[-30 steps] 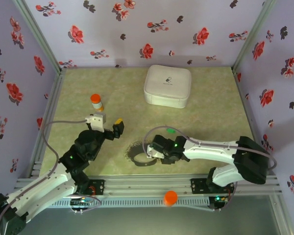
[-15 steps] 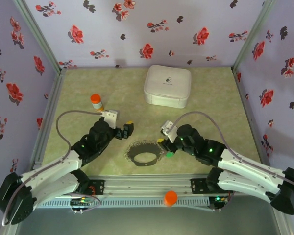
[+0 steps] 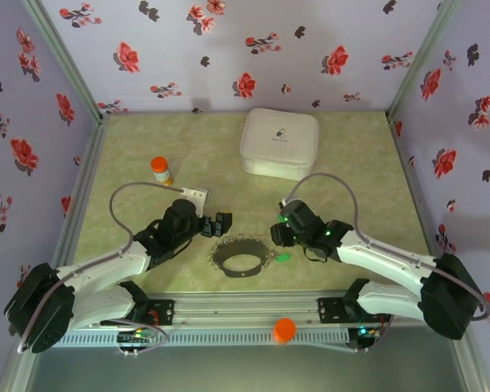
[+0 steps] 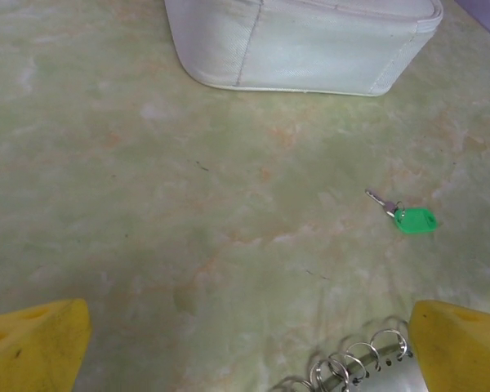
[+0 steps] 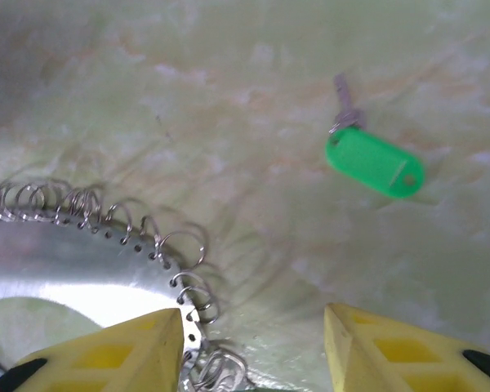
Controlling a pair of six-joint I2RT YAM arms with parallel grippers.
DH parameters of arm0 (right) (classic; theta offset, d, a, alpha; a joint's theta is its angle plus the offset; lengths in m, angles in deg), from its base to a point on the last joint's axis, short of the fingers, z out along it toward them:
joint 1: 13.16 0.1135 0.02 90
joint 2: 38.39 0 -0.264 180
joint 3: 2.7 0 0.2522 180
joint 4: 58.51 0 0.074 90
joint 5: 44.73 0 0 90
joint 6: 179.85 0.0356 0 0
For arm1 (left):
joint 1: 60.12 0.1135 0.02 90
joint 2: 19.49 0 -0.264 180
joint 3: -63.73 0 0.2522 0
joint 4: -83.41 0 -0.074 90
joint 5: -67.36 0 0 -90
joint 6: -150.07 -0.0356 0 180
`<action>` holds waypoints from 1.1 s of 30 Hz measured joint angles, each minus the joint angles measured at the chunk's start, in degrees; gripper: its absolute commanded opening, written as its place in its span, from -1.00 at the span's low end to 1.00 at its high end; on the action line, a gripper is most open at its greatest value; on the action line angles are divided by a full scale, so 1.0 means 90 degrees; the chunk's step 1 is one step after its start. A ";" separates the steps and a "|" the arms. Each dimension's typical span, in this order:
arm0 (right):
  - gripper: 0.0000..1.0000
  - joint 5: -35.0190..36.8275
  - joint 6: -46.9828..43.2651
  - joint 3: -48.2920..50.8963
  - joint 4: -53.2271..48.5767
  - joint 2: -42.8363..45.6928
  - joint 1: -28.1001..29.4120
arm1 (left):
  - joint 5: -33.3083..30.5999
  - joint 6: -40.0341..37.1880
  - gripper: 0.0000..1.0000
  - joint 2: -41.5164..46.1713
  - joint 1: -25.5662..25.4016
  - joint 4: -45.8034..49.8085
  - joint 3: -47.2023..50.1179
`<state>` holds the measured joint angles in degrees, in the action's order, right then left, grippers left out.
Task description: Put the keys on the keyring
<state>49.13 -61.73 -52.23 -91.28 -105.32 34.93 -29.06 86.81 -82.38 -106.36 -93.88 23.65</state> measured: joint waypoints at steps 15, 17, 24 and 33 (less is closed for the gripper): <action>-0.13 -0.0809 -0.0413 -0.0622 -0.0194 -0.1120 -0.0051 | 0.0129 0.2516 0.63 0.0308 -0.0340 0.1552 0.0376; -0.15 -0.0833 -0.0447 -0.0699 -0.0172 -0.1246 -0.0092 | 0.0126 0.2679 0.56 0.0590 -0.0340 0.1868 0.0427; -0.32 -0.1047 -0.0529 -0.1243 0.0032 -0.1957 -0.0126 | 0.0338 0.3104 0.16 0.0877 -0.0381 0.2511 0.0444; -0.33 -0.1073 -0.0529 -0.1358 0.0112 -0.2142 -0.0126 | 0.0578 0.3400 -0.20 0.0330 -0.0794 0.2506 0.0559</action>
<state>39.47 -66.49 -64.45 -90.27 -124.60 33.80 -23.86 117.41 -79.41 -113.51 -71.32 28.67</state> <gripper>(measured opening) 0.334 0.429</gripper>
